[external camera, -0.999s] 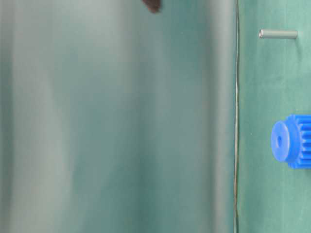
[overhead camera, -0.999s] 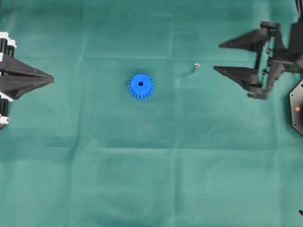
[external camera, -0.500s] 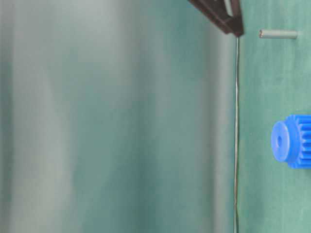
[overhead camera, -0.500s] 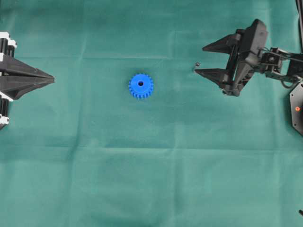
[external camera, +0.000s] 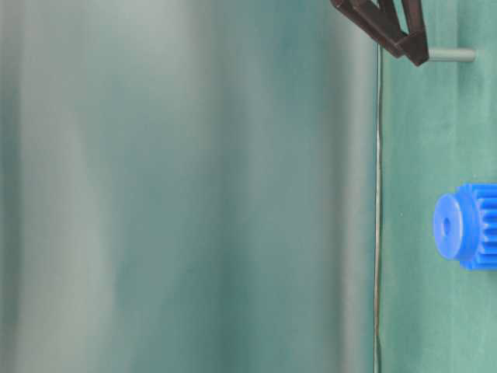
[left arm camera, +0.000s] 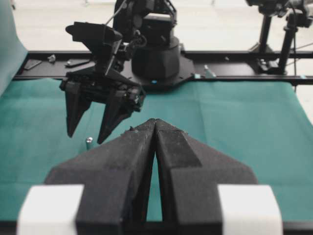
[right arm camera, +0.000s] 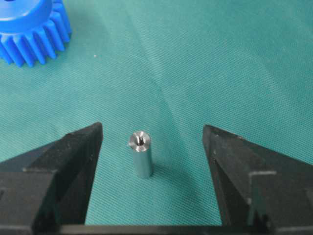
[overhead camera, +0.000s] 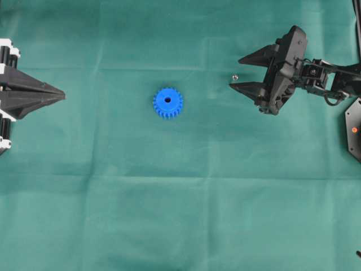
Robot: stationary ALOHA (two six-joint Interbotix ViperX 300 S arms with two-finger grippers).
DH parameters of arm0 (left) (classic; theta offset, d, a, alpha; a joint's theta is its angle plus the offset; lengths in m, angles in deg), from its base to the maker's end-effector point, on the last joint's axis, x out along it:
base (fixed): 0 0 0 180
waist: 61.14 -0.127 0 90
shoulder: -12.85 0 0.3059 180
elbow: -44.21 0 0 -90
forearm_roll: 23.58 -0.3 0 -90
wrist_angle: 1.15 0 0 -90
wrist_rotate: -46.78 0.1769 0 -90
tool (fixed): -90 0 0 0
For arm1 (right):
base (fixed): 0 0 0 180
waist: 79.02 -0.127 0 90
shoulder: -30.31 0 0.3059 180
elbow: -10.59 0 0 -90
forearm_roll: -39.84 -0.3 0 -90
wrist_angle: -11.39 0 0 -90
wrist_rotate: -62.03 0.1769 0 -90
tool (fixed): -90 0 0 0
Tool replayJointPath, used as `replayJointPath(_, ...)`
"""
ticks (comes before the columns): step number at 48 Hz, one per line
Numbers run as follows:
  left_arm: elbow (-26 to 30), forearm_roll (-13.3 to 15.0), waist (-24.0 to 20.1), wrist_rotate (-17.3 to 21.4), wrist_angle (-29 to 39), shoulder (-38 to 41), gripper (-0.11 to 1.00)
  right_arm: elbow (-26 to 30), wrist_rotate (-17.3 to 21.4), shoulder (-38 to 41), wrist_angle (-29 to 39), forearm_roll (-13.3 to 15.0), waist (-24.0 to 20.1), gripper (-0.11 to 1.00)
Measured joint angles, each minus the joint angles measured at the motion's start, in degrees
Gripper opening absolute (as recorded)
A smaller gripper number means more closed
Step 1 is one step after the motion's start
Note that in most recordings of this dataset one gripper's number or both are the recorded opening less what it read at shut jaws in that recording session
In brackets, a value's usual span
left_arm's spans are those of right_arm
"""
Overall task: Insert the shaft placed at a random location into the center hole of the small gear at another random location.
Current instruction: 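Move the right gripper left over the silver shaft and grasp it, then lift the shaft with the right gripper and carry it over the blue gear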
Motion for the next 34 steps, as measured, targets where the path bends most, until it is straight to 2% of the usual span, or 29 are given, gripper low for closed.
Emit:
replayJointPath(4, 0.0, 0.0, 0.0, 0.0, 0.0, 0.0, 0.00, 0.0, -0.1, 0.0, 0.0, 0.0, 0.0, 0.63)
replayJointPath(11, 0.0, 0.0, 0.0, 0.0, 0.0, 0.0, 0.00, 0.0, -0.1, 0.0, 0.0, 0.0, 0.0, 0.23)
replayJointPath(14, 0.0, 0.0, 0.0, -0.1, 0.0, 0.0, 0.00, 0.0, -0.1, 0.0, 0.0, 0.0, -0.1, 0.12)
replayJointPath(34, 0.0, 0.0, 0.0, -0.1, 0.0, 0.0, 0.00, 0.2, -0.1, 0.0, 0.0, 0.0, 0.0, 0.12)
